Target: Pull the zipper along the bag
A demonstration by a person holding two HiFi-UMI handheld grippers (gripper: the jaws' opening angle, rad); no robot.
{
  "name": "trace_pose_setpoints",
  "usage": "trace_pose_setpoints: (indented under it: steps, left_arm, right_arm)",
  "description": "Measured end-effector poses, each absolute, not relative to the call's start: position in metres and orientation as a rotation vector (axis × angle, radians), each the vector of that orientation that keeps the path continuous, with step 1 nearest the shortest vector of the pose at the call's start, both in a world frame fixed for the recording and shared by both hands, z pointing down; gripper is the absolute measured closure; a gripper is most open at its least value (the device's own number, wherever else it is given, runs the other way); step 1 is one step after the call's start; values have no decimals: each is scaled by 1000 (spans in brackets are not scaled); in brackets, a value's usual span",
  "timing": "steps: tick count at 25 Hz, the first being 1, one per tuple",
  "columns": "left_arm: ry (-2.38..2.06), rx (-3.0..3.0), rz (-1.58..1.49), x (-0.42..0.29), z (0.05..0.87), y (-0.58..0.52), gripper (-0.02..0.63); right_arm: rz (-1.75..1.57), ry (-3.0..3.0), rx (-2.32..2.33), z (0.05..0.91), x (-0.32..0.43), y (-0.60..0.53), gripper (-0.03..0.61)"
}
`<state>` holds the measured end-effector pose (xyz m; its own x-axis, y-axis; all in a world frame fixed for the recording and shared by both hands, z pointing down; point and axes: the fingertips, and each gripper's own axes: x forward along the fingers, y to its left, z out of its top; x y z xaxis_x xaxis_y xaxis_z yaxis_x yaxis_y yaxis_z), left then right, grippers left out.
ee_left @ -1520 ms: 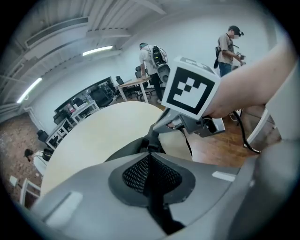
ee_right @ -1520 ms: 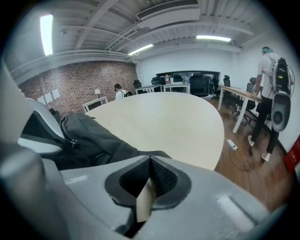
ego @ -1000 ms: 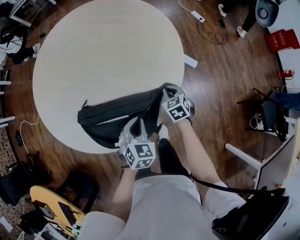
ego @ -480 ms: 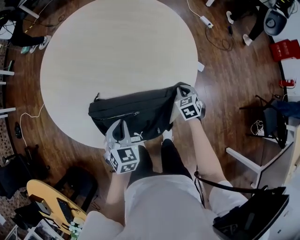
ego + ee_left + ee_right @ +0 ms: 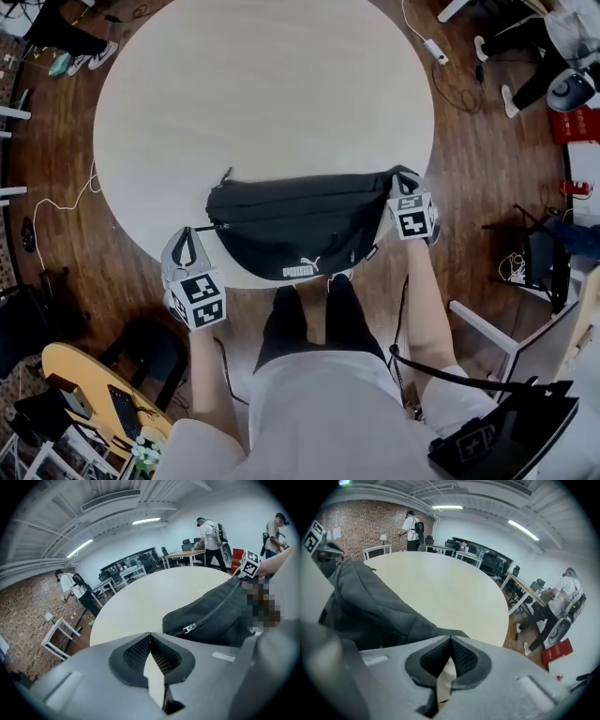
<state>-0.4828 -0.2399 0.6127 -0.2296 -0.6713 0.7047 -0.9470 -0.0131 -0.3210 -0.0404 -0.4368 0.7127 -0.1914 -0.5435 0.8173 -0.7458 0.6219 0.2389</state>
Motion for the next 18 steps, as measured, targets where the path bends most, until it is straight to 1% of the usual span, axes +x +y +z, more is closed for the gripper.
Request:
trace_pose_setpoints:
  steps: [3, 7, 10, 12, 14, 18]
  left_arm:
    - [-1922, 1662, 1118, -514, 633, -243, 595]
    - [-1898, 1689, 1247, -531, 663, -256, 597]
    - [-1955, 1546, 1295, -573, 682, -249, 598]
    - [-2020, 1483, 1185, -599, 678, -240, 598]
    - [-2063, 1515, 1079, -605, 662, -238, 598]
    - [-2063, 1690, 825, -568, 627, -244, 597]
  right_arm:
    - [247, -1847, 1049, 712, -41, -437, 594]
    - [266, -1818, 1066, 714, -34, -438, 594]
    - [264, -1809, 1069, 713, -34, -439, 594]
    - [262, -1813, 1087, 714, -34, -439, 594]
    - [271, -1820, 1114, 714, -34, -441, 594]
    - [328, -1846, 1154, 711, -33, -442, 590]
